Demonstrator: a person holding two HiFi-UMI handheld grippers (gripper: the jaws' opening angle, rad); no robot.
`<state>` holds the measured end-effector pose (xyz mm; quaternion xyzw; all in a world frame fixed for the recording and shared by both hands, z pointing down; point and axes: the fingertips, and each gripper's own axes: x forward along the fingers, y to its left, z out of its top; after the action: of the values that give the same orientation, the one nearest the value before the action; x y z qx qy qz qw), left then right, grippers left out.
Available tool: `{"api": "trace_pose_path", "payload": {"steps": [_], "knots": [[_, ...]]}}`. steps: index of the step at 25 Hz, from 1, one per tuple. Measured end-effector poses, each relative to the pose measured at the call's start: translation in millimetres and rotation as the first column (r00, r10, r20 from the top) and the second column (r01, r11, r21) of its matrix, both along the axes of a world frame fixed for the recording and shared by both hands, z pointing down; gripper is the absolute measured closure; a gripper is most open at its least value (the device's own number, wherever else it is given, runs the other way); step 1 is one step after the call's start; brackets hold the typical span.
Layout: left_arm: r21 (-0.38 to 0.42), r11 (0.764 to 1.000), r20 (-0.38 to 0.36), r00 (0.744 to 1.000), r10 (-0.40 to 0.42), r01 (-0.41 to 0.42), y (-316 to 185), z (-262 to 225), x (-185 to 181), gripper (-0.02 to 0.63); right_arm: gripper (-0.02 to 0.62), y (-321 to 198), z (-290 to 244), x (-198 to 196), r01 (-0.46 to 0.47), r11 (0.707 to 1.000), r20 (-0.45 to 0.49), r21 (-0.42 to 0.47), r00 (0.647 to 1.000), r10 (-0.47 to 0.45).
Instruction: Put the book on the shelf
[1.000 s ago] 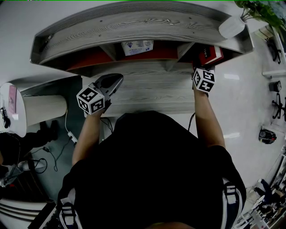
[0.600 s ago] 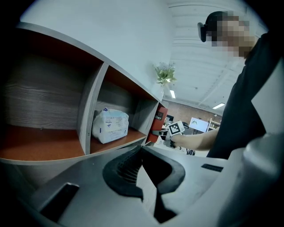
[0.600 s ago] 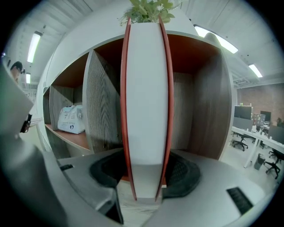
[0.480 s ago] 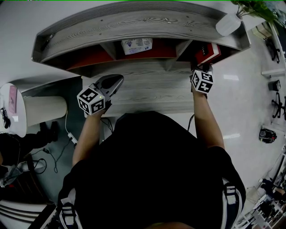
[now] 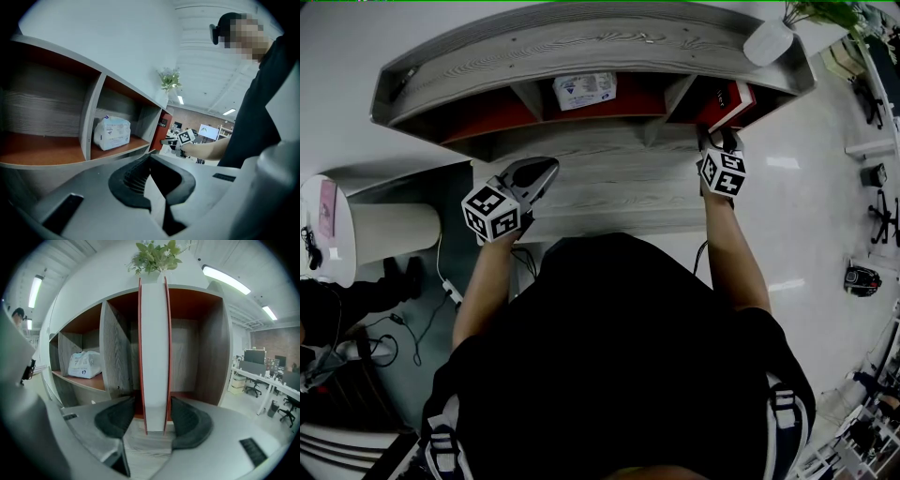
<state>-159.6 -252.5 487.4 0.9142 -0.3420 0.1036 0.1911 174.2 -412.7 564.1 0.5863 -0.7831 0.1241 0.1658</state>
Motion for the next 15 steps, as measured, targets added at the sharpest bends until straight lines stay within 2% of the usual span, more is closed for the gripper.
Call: {"api": "trace_pose_path", "payload": {"steps": [11, 15], "knots": [[0.0, 1.0, -0.007, 1.0, -0.003, 0.003, 24.3, -3.4, 0.4, 0.586, 0.372, 28.5, -9.1, 9.4, -0.011, 1.0, -0.01, 0.004, 1.0, 0.012], [0.003, 1.0, -0.01, 1.0, -0.004, 0.004, 32.1, -5.8, 3.0, 0.586, 0.431, 38.6, -17.8, 11.7, -0.007, 1.0, -0.022, 0.024, 1.0, 0.008]]}}
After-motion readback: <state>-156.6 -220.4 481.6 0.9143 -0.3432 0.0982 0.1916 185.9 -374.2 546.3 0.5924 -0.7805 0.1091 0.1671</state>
